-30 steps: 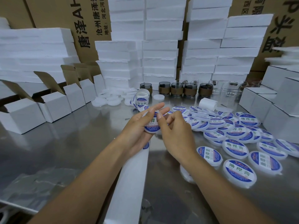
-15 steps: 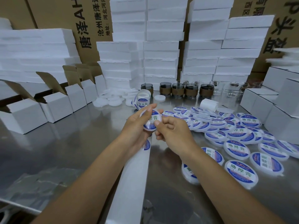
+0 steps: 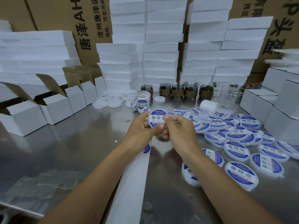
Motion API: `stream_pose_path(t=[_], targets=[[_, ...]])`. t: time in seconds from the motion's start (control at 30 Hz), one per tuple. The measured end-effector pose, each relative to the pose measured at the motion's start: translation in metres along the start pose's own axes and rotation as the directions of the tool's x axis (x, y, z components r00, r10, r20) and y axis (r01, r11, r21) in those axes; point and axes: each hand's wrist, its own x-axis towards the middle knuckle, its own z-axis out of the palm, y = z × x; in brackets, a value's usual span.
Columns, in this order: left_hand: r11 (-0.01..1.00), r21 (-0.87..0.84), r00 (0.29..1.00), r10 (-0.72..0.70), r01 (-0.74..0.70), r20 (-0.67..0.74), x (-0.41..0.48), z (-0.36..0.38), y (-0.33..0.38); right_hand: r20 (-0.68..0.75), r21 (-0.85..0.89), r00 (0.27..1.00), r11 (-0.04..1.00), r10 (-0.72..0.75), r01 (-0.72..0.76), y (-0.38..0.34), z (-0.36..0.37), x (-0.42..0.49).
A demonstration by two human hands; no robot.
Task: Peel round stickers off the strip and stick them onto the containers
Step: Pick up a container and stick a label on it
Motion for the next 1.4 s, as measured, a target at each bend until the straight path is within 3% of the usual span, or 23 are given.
stream_pose_path(t=[0.27,0.43,0.53,0.67,0.8,0.93,1.07,1.17,1.4], targets=[[0.999,0.020,0.998,-0.026,0.027,-0.050,0.001,0.000,0.000,-0.108,-0.085,0.989,0.992,-0.103,0.094,0.002,-0.003,0.003],[0.999,0.019,0.991,-0.047,0.049,-0.129,0.001,-0.001,0.002,-0.037,-0.133,0.973,0.966,-0.230,0.223,0.000,-0.003,-0.001],[0.999,0.023,0.985,-0.042,0.046,-0.170,0.002,-0.001,0.002,-0.053,-0.127,0.974,0.969,-0.218,0.210,-0.001,-0.006,0.003],[0.989,0.150,0.935,0.069,-0.018,-0.347,0.007,-0.007,0.002,-0.203,-0.132,0.963,0.980,-0.174,0.149,-0.003,-0.028,0.015],[0.889,0.454,0.874,0.268,-0.061,-0.406,0.007,-0.011,-0.003,-0.334,-0.130,0.933,0.987,-0.134,0.096,-0.002,-0.052,0.023],[0.859,0.509,0.884,0.195,0.055,-0.424,0.007,-0.014,-0.010,-0.345,-0.260,0.934,0.966,-0.096,0.003,0.000,-0.074,0.031],[0.876,0.456,0.878,0.087,0.158,-0.471,0.013,-0.019,-0.012,-0.432,-0.561,0.892,0.815,-0.135,-0.148,0.002,-0.098,0.034],[0.912,0.363,0.877,0.006,0.193,-0.481,0.016,-0.020,-0.015,-0.488,-0.580,0.864,0.786,-0.125,-0.214,-0.001,-0.109,0.036],[0.928,0.335,0.868,0.026,0.163,-0.496,0.020,-0.016,-0.025,-0.307,-0.714,0.919,0.698,-0.246,-0.052,-0.001,-0.101,0.025]])
